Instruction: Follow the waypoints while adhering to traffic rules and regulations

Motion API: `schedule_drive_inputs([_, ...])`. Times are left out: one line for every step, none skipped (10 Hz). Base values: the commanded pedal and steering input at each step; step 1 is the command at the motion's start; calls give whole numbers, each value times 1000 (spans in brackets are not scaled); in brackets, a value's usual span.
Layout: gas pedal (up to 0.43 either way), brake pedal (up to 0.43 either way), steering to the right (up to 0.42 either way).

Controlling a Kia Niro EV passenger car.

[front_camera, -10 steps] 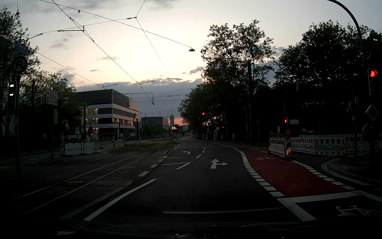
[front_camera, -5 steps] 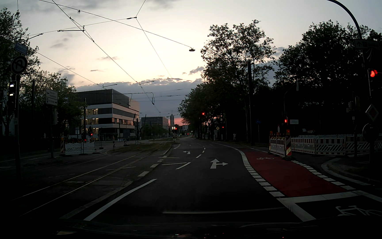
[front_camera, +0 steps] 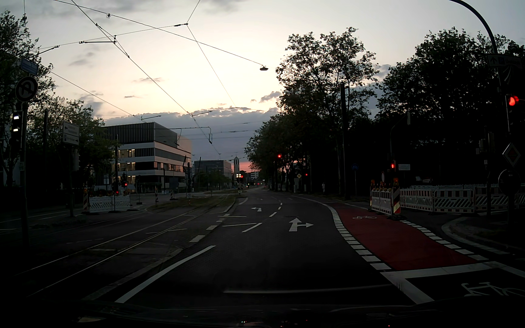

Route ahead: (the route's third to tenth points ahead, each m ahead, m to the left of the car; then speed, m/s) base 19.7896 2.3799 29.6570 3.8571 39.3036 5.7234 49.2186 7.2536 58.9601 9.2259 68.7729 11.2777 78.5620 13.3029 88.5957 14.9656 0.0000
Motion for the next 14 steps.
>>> schedule_drive_inputs([0, 244, 34])
schedule_drive_inputs([0, 244, 34])
schedule_drive_inputs([0, 244, 34])
schedule_drive_inputs([0, 244, 34])
schedule_drive_inputs([0, 244, 34])
schedule_drive_inputs([0, 244, 34])
schedule_drive_inputs([0, 244, 34])
schedule_drive_inputs([0, 244, 34])
schedule_drive_inputs([0, 244, 34])
schedule_drive_inputs([0, 244, 34])
schedule_drive_inputs([0, 244, 34])
schedule_drive_inputs([0, 244, 34])
schedule_drive_inputs([0, 244, 34])
schedule_drive_inputs([0, 244, 34])
